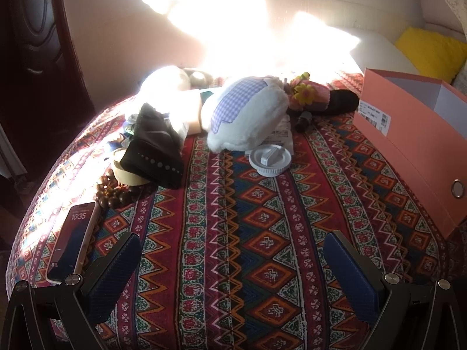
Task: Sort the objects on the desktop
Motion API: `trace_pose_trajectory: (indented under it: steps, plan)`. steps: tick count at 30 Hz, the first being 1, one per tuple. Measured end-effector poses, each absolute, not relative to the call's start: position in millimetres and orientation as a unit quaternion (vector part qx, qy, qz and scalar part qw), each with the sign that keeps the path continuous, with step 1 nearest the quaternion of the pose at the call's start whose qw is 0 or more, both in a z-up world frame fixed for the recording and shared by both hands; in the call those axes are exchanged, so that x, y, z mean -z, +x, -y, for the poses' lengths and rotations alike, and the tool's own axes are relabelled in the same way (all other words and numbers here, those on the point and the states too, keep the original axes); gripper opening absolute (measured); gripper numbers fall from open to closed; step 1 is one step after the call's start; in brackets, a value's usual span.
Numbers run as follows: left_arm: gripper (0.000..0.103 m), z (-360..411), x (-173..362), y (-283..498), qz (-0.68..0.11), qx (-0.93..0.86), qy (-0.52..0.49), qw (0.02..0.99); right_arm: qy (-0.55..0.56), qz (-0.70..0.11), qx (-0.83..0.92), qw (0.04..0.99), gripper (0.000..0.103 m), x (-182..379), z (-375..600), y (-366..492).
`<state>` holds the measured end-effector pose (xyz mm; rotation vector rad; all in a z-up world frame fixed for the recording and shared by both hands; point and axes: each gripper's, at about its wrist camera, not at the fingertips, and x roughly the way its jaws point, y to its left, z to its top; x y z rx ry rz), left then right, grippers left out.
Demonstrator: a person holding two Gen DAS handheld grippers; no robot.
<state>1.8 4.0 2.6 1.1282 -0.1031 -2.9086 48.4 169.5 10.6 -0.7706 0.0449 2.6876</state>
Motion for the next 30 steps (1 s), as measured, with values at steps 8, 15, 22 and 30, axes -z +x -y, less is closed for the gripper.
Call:
trace_pose_trajectory:
  steps: [8,15,22,30]
  plan:
    - [0.103,-15,-11,6,0.049,0.937,0.347,0.009,-0.261,-0.019,-0.949,0.175,0.103,-20,-173,52]
    - [0.103,-14,-13,14,0.03,0.942,0.334,-0.012,-0.253,-0.021,-0.951,0.177,0.103,-28,-176,55]
    - [0.103,-5,-14,14,-0.011,0.938,0.346,-0.03,-0.248,-0.021,-0.952,0.177,0.103,-30,-176,57]
    - [0.103,5,-18,10,-0.013,0.941,0.338,-0.018,-0.244,-0.019,-0.954,0.176,0.103,-32,-174,57]
